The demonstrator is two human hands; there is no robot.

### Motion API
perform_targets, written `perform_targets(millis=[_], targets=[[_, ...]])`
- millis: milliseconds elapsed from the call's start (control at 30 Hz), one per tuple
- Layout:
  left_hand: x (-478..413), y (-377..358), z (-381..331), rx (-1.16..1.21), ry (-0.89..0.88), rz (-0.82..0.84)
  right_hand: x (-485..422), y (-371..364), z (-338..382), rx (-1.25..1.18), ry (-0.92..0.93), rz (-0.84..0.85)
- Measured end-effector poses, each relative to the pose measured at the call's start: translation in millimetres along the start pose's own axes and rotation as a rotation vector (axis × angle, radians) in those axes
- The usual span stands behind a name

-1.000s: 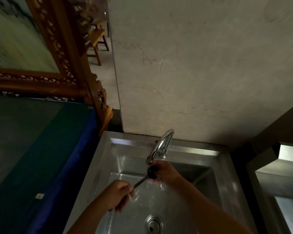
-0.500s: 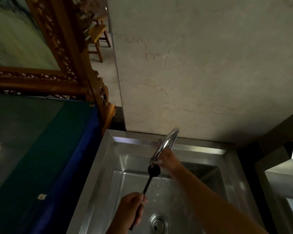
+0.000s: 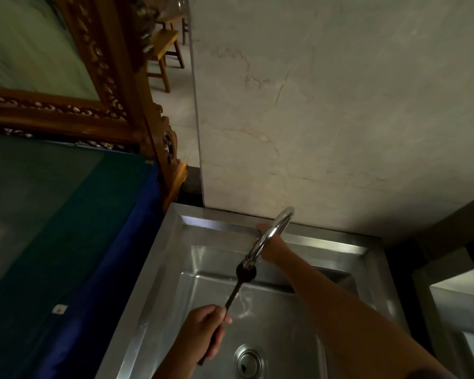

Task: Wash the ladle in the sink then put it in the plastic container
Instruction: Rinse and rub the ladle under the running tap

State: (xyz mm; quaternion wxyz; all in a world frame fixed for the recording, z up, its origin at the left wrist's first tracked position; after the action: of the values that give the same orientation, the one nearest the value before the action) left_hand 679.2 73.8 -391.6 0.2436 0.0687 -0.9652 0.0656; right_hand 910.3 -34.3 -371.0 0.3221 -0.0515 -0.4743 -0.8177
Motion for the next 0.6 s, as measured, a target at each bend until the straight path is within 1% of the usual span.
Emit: perform_targets(millis=[67,100,167,233,300,367,467,567,600], targets=[[1,-1,-2,0.009,0.002,-0.001,7,-5,-4,0.099,-0.012,0.061],[2,0,-3,0.01,0.005,-0.002,13,-7,-3,0.086,-0.025,0.05],[4,1,-5,-0.001,0.005,0.005,19,-11,-2,0.061,0.026,0.036],[6,0,-9,-0.032,0.001,0.023,28,-10,-2,-0.007,0.051,0.023],[8,3,-13,-0.086,0.005,0.032,41,-11,-1,-0.137,0.033,-0.009],[12,6,-16,-0.177,-0.006,0.036,63,-17,0,-0.246,-0.037,-0.034],[22,12,-19,-0.36,-0.031,0.013,102,-30,-2,-0.309,-0.14,-0.019],[37,17,-28,-0.543,-0.061,0.002,144,-39,-2,-0.257,-0.131,-0.03],[42,19,-33,-0.616,-0.08,0.0,157,-41,-1,-0.237,-0.129,-0.066]])
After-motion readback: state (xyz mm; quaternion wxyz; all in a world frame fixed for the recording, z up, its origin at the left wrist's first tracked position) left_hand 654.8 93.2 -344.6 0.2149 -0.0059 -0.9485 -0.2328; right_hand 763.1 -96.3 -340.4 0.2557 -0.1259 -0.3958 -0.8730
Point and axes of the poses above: each hand's wrist, its own x-axis away from the middle knuckle, its own y-axis out of the back of the hand, z = x × y, the point moved 3 cm from there along -x, towards the middle knuckle, and after that the axes turned 5 degrees about z, right-handed, at the moved point
